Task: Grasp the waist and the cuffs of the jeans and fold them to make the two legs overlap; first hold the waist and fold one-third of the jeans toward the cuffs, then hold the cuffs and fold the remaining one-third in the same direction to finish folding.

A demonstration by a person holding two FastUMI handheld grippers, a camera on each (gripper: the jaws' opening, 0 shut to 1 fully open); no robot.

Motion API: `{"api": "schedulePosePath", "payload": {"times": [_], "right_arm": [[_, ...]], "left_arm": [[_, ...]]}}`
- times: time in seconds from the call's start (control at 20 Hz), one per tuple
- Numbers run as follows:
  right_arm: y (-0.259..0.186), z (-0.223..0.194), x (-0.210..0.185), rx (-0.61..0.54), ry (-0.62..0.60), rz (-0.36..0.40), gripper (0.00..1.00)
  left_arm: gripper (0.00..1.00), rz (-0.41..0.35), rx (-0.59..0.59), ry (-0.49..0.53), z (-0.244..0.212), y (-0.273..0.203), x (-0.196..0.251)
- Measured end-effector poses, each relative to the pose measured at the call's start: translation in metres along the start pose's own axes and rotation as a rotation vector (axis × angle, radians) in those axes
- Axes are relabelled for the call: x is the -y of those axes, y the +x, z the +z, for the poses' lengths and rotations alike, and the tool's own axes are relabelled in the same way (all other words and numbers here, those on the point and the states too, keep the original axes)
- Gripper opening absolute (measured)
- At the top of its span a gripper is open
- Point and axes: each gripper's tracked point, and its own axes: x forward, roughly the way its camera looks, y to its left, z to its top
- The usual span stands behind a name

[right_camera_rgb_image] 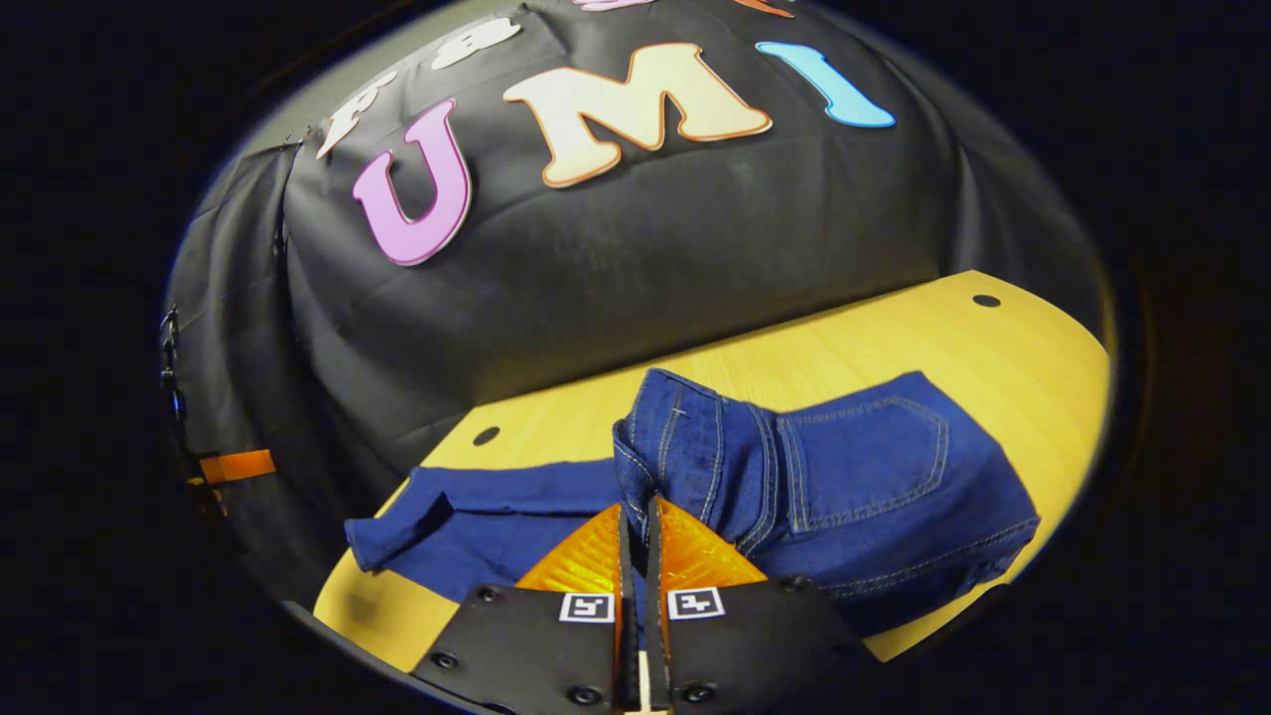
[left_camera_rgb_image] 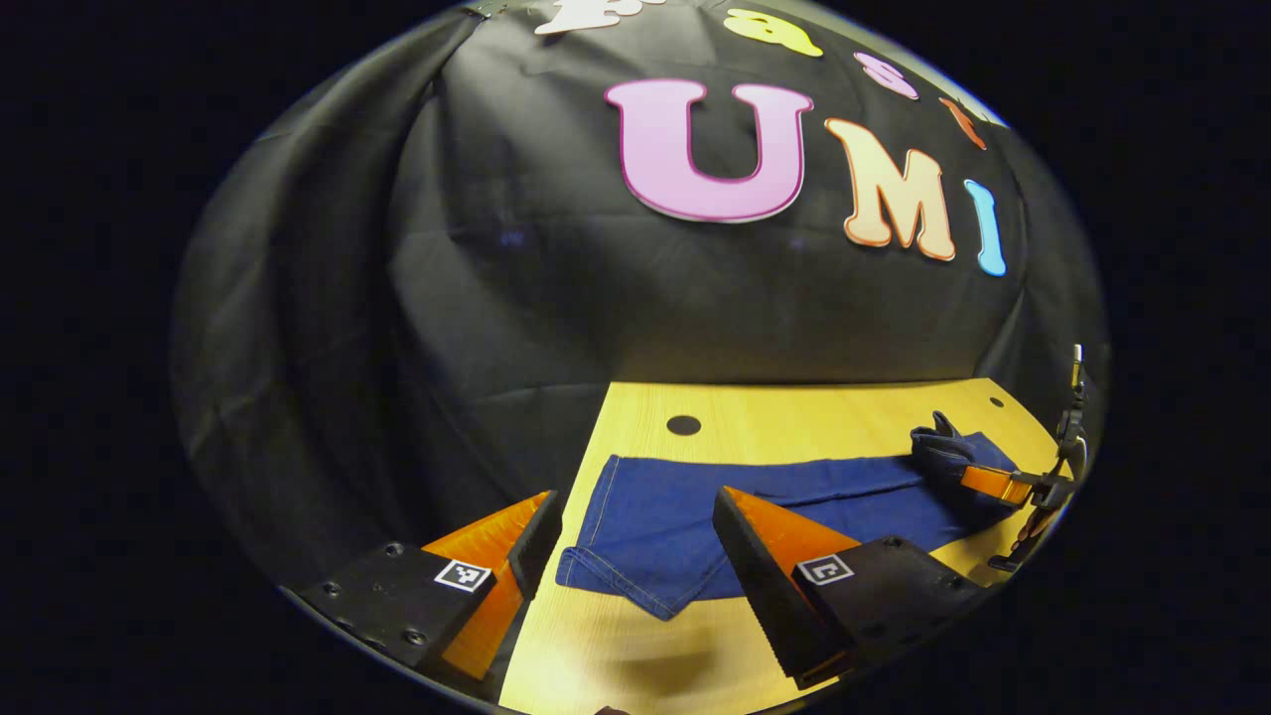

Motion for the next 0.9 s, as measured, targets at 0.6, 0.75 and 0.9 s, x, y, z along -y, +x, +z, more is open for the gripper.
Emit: {"api": "schedulePosePath", "payload": {"times": [0.6, 0.75, 0.9], "right_arm": [[-0.065, 0.057, 0.018, 0.015, -0.042, -0.05, 0.98], [-0.081, 0.077, 0.013, 0.036, 0.0, -0.04, 0.98], [-0.088, 0.092, 0.013, 0.053, 0.025, -0.037, 0.98]], "left_arm": [[0.96, -0.069, -0.356, 0.067, -0.122, 0.119, -0.021], [0.95, -0.105, -0.319, 0.058, -0.118, 0.126, -0.013], [0.79, -0.14, -0.301, 0.015, -0.117, 0.122, 0.001]]}}
